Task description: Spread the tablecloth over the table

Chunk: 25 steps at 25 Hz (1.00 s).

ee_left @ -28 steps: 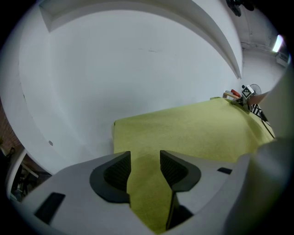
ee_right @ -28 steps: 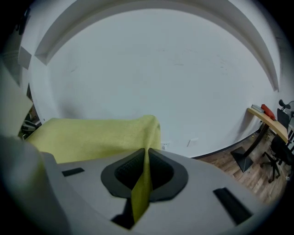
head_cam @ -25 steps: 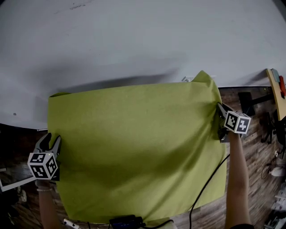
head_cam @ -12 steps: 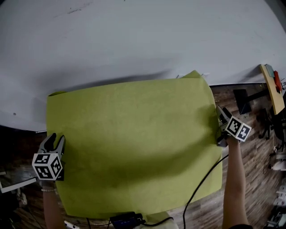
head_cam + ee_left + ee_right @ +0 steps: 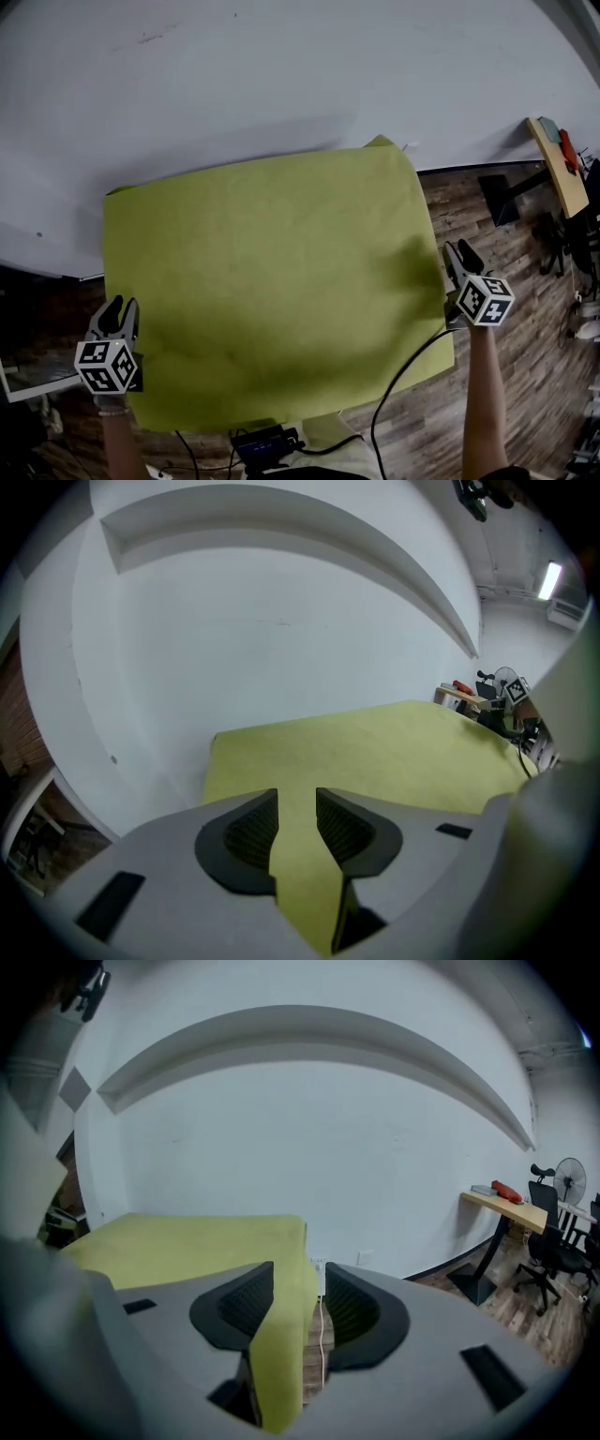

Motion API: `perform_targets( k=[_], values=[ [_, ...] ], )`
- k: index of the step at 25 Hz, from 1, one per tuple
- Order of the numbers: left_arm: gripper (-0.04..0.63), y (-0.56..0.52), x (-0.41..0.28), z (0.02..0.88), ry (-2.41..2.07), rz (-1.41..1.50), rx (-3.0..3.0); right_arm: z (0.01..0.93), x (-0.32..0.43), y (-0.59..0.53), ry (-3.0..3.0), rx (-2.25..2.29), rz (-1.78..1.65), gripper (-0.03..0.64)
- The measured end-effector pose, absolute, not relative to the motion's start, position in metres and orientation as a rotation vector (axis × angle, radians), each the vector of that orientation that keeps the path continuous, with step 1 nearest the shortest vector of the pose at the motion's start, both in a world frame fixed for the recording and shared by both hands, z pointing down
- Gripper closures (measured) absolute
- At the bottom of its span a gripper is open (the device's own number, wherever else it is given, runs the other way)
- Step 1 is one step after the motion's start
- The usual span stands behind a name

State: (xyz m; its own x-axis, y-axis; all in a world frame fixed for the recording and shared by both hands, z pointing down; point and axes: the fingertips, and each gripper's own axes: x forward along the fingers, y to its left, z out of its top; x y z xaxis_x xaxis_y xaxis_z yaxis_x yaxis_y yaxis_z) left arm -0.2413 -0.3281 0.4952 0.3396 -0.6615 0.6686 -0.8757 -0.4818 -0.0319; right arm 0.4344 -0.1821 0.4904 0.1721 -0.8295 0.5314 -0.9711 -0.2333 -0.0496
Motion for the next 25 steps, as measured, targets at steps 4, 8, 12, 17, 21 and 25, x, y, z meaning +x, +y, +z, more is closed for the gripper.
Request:
perform_targets(
  k=[4, 8, 12, 17, 21, 25],
  values=[
    [0.454, -0.282, -0.257, 0.487, -1.405, 0.866, 2.235, 0.488, 0.417, -0.130, -1.705, 2.141, 0.661, 0.428],
    [0.499, -0.240, -0.246, 0.458, -1.463, 0.832, 2.309, 0.470, 0.393, -0.084, -1.686, 2.113, 0.508, 0.480],
    [0.541, -0.209, -0.216, 0.416, -1.494, 0.749, 2.438, 0.433, 0.352, -0.058, -1.708, 2.087, 0.330, 0.540],
    [0.572, -0.165, -0.174, 0.365, -1.501, 0.671, 2.612, 0.380, 0.285, -0.044, -1.844, 2.066, 0.194, 0.566],
    [0.574, -0.131, -0.147, 0.333, -1.481, 0.563, 2.705, 0.350, 0.249, -0.031, -1.953, 2.061, 0.113, 0.568],
    [0.575, -0.100, -0.122, 0.312, -1.415, 0.479, 2.771, 0.326, 0.216, -0.017, -2.028, 2.026, 0.058, 0.568]
  ],
)
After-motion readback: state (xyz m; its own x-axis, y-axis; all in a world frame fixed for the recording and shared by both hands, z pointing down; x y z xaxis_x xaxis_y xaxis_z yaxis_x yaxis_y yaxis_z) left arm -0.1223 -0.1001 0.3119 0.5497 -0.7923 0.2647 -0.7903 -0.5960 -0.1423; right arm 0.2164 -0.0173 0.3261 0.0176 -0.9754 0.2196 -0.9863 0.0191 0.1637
